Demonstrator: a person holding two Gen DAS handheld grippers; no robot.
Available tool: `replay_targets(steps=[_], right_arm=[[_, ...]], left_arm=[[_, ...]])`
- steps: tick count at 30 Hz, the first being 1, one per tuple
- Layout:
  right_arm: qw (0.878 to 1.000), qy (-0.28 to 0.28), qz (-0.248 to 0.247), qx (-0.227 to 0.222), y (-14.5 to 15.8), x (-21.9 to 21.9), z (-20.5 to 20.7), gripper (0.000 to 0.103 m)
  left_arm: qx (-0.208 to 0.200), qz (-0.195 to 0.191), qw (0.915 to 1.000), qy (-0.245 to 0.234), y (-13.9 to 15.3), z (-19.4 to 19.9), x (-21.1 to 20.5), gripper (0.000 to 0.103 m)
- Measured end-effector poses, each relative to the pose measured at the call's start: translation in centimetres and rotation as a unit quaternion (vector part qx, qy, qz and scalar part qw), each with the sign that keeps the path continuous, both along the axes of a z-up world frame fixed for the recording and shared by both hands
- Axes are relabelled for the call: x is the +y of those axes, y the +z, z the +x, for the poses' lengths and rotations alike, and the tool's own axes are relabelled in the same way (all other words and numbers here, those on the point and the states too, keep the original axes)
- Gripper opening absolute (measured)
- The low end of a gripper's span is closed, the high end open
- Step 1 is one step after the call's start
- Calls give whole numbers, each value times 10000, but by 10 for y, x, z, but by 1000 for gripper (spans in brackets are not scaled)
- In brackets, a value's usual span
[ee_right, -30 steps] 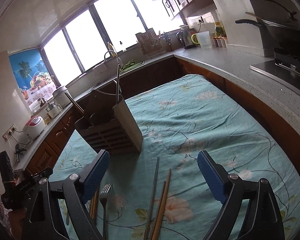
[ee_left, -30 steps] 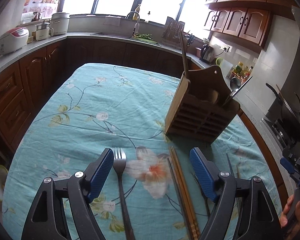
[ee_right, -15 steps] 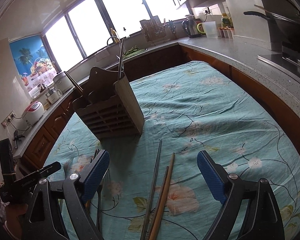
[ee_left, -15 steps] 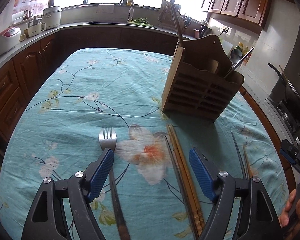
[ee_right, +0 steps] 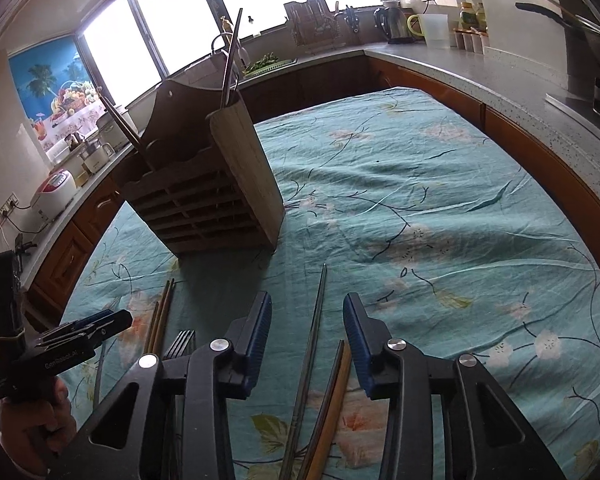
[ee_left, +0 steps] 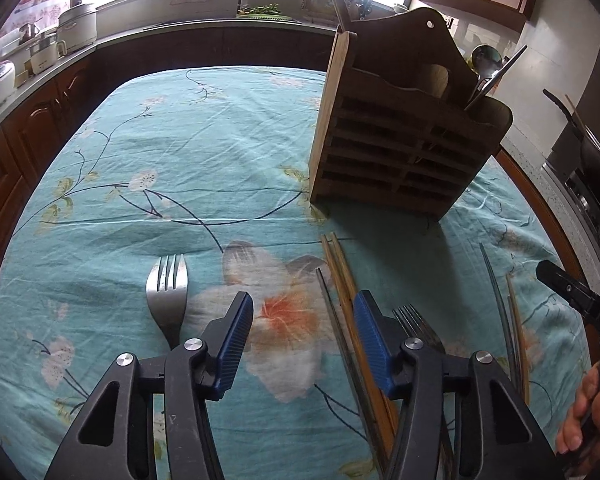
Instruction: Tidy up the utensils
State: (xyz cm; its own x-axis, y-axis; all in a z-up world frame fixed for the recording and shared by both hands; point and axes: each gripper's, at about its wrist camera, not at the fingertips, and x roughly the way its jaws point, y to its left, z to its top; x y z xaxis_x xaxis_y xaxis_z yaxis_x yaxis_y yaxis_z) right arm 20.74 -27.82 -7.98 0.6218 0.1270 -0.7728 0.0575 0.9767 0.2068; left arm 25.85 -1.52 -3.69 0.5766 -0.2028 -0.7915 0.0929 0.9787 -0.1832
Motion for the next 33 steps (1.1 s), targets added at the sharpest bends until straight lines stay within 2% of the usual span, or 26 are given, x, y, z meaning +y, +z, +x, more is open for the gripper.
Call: replay_targets(steps=[4,7,10,13,15,16,17,19,25,33], right_arm=[[9997,77,-121,204,-14,4,18,30],[9990,106,-231,366,-25,6,29,29],[9972,171,-328,645,-38,9,40,24],[9958,271,-640,594,-39,17,42,23],[9947,288,-779,602,-39,21,42,15],[9945,278,-828,584,-39,21,42,12],[9944,267,-853,567,-39,21,41,8],[9951,244,-784,554,-39,19,40,7],[9976,153,-441,511,-31,15,35,5],[9997,175,-151,86,10,16,19,5]], left_arm=[[173,32,9998,-42,-12,14,-7,38],[306,68,9995,-78,-21,25,-11,36],[245,264,9992,-156,-25,30,-17,34],[175,575,9979,-261,-27,32,-28,29],[98,818,9957,-417,-28,30,-39,22],[79,832,9951,-528,-29,30,-43,11],[74,861,9945,-597,-29,30,-46,7],[40,944,9934,-650,-30,30,-49,6],[123,532,9967,-607,-31,32,-37,2],[-189,-39,9987,-468,4,12,-12,2]])
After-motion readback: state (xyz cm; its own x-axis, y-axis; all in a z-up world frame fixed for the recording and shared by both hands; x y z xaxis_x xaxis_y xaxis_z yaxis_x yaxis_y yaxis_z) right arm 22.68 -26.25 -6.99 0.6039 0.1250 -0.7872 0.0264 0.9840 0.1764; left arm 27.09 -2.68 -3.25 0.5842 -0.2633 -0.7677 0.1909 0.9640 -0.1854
